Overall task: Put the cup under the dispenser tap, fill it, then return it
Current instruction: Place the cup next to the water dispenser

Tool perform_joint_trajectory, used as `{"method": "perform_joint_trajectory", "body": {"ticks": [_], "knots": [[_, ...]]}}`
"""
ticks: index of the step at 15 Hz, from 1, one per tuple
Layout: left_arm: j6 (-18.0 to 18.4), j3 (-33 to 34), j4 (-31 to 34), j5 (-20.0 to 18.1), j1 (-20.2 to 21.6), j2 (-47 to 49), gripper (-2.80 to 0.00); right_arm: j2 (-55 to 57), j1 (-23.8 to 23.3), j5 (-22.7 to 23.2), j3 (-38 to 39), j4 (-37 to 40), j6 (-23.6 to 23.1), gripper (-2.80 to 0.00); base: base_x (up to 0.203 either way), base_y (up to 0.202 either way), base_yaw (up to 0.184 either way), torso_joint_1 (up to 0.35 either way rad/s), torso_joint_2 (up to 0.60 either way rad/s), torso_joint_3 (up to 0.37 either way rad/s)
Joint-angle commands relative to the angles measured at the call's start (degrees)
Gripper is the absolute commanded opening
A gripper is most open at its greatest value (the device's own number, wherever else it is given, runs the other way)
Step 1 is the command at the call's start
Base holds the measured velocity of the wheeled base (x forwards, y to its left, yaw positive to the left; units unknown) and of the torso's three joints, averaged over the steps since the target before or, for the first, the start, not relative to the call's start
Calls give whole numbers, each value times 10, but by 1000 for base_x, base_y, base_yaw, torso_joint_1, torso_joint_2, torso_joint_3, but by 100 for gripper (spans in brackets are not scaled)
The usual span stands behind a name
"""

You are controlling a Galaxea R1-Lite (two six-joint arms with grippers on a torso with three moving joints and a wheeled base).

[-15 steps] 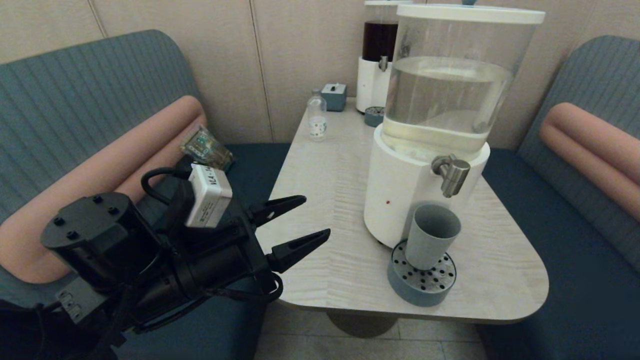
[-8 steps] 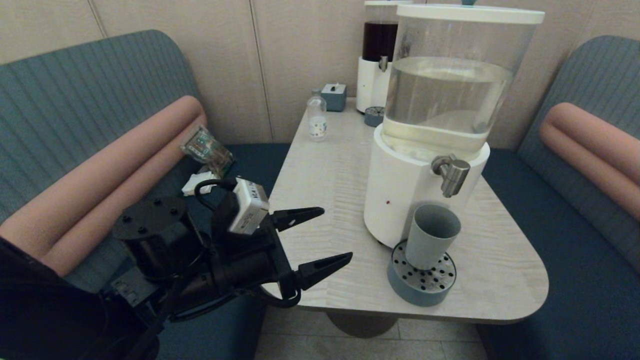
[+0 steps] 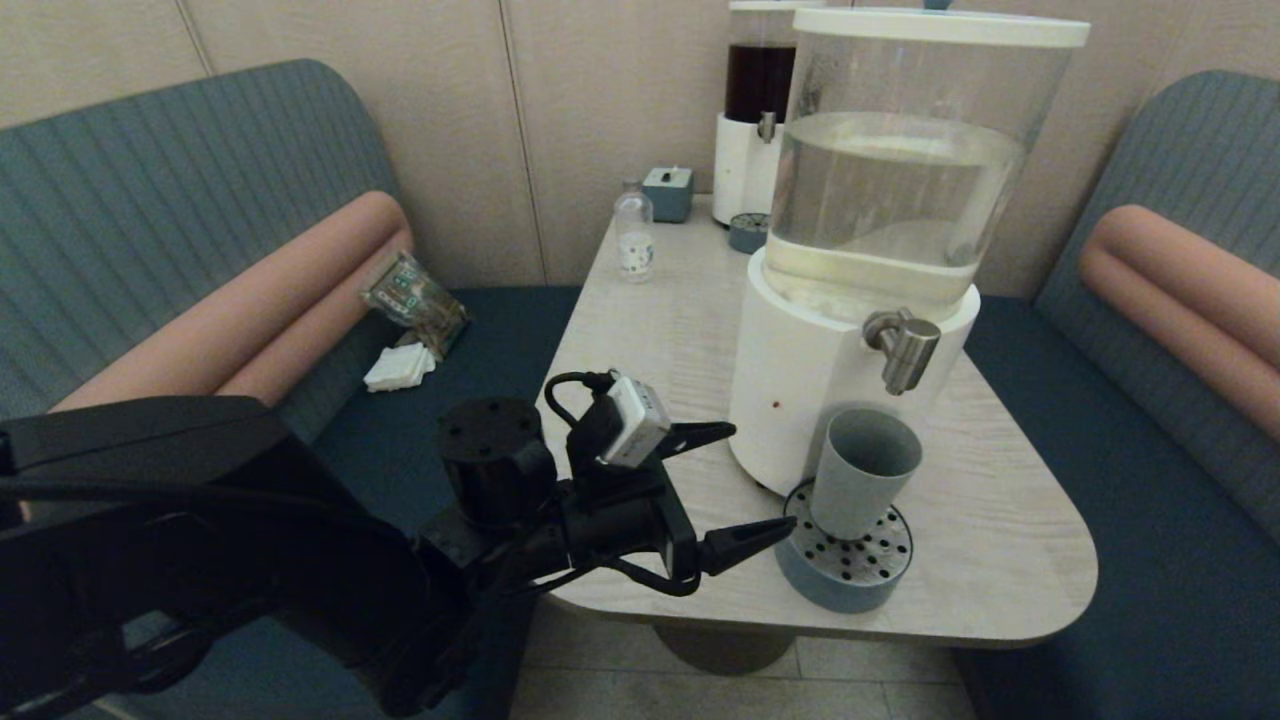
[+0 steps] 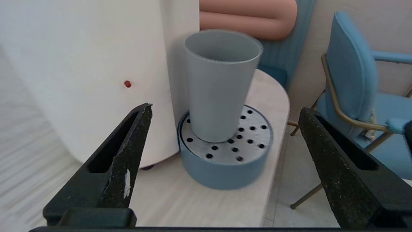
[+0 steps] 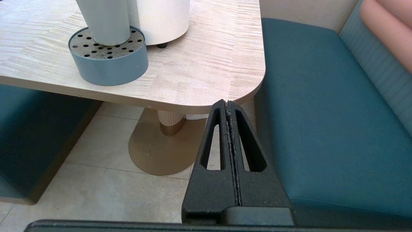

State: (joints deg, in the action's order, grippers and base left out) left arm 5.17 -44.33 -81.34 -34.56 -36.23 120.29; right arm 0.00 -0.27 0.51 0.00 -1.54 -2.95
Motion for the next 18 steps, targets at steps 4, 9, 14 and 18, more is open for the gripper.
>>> {"method": "perform_joint_trajectory", "body": {"ticks": [4, 9, 14, 18], "knots": [[-1, -74, -4, -1, -19, 110, 0, 1, 0, 0, 8, 0, 0, -280, 0, 0, 0, 0, 0, 0], [-1, -147, 0, 2, -23, 169, 0, 1, 0, 0, 8, 0, 0, -280, 0, 0, 0, 0, 0, 0], [-2, -198, 6, 3, -24, 197, 0, 1, 0, 0, 8, 0, 0, -280, 0, 0, 0, 0, 0, 0], [-5, -237, 7, 4, -26, 208, 0, 1, 0, 0, 7, 0, 0, -280, 0, 0, 0, 0, 0, 0]]}}
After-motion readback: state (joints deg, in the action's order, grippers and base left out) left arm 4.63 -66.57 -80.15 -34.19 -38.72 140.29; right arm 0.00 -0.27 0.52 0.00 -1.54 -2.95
